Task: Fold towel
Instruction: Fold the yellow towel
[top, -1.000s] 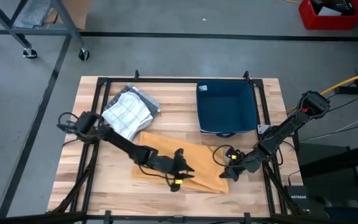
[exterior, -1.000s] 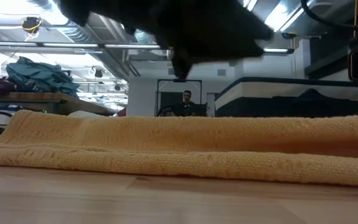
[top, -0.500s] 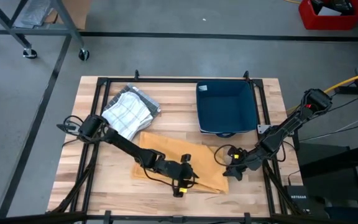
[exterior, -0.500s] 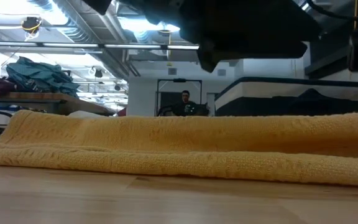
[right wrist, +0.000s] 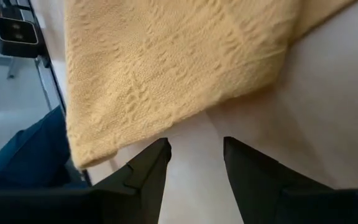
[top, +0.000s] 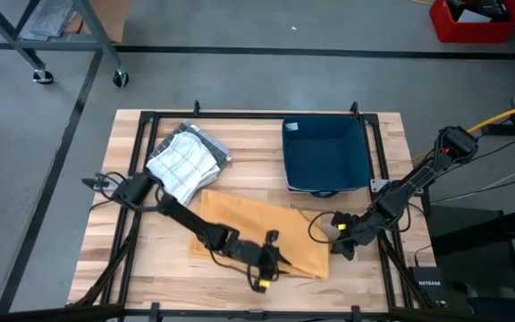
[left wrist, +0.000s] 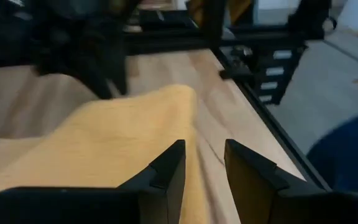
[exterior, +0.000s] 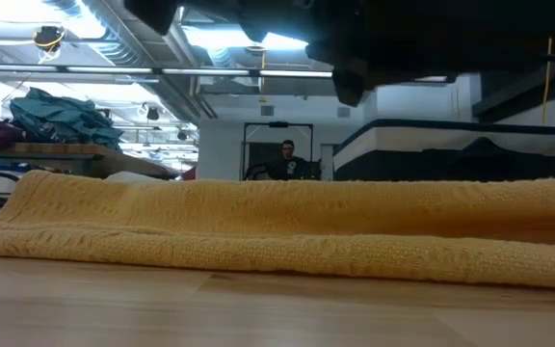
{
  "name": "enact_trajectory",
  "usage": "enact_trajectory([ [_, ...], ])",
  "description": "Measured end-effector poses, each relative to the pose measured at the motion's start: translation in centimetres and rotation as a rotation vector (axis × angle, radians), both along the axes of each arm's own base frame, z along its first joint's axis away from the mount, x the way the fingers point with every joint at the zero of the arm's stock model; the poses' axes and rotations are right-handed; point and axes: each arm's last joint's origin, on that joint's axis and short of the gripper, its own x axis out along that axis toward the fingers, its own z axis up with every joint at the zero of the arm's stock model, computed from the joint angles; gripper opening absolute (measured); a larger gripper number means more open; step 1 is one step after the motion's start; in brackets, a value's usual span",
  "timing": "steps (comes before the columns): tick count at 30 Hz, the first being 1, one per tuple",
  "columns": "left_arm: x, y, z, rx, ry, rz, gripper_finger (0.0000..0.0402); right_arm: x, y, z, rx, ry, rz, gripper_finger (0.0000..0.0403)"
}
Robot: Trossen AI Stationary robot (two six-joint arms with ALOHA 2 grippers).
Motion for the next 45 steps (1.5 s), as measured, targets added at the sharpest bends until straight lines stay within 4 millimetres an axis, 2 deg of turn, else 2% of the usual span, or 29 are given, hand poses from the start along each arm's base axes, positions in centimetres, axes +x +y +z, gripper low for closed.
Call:
enact_trajectory([
  [3,0.7,-1.1,-0.7,0.033,-0.003,0.026,0.0104,-0.2,-0.3,0.3,-0.028,-0.025,0.007,0.0166],
  [7,2.4,-1.6,-0.5,0.063,-0.055,0.128,0.0104,-0.7,-1.0,0.6,-0.103,-0.050,-0.023,0.0166],
  [11,4.1,-1.1,-0.7,0.110,-0.068,0.249,0.0104,-0.8,-1.7,0.7,-0.210,-0.099,-0.119,0.0166],
  [15,5.8,-0.4,-1.2,0.038,-0.057,0.305,0.0104,-0.6,-2.0,0.8,-0.275,-0.156,-0.194,0.0166],
  [19,6.5,-0.1,-2.4,0.013,-0.020,0.330,0.0104,-0.6,-2.1,0.8,-0.304,-0.178,-0.225,0.0166],
  [27,5.7,-1.1,-3.6,-0.028,0.121,0.309,0.0104,-0.5,-2.3,0.9,-0.346,-0.218,-0.276,0.0166],
  [36,3.5,-3.9,-5.1,-0.080,0.343,0.166,0.0104,-0.3,-2.2,1.1,-0.332,-0.241,-0.290,0.0166],
  [45,2.1,-6.4,-5.0,-0.135,0.386,0.086,0.0104,-0.3,-2.2,1.1,-0.329,-0.241,-0.289,0.0166],
])
